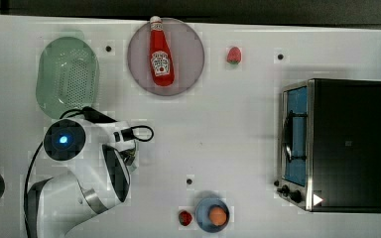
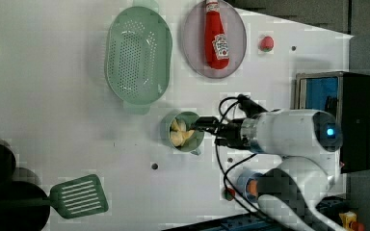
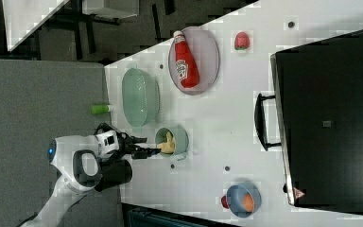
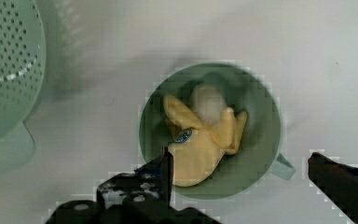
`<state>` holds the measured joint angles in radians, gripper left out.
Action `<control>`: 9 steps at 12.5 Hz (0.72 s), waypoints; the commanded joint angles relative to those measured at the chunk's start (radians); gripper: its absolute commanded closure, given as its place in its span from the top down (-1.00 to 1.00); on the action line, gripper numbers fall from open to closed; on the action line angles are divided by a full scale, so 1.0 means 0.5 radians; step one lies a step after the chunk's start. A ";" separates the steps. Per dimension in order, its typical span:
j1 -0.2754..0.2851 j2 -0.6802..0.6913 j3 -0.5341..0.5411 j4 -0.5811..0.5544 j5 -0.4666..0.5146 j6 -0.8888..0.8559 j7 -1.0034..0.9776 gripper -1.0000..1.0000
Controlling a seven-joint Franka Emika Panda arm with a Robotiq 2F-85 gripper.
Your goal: Pick Banana and place it in mug.
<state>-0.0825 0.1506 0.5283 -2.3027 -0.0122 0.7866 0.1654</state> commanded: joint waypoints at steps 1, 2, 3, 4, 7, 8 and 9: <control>-0.049 -0.297 -0.141 0.203 -0.023 -0.238 0.073 1.00; -0.051 -0.378 -0.201 0.267 -0.023 -0.354 0.073 1.00; -0.054 -0.449 -0.266 0.331 -0.023 -0.504 0.073 1.00; -0.061 -0.513 -0.340 0.398 -0.022 -0.656 0.073 1.00; -0.073 -0.657 -0.638 0.630 -0.022 -1.054 0.071 1.00; -0.073 -0.681 -0.726 0.687 -0.019 -1.148 0.070 1.00; -0.072 -0.714 -0.884 0.769 0.001 -1.289 0.055 1.00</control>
<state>-0.1082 -0.1755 0.1584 -1.9365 -0.0074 0.2230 0.1689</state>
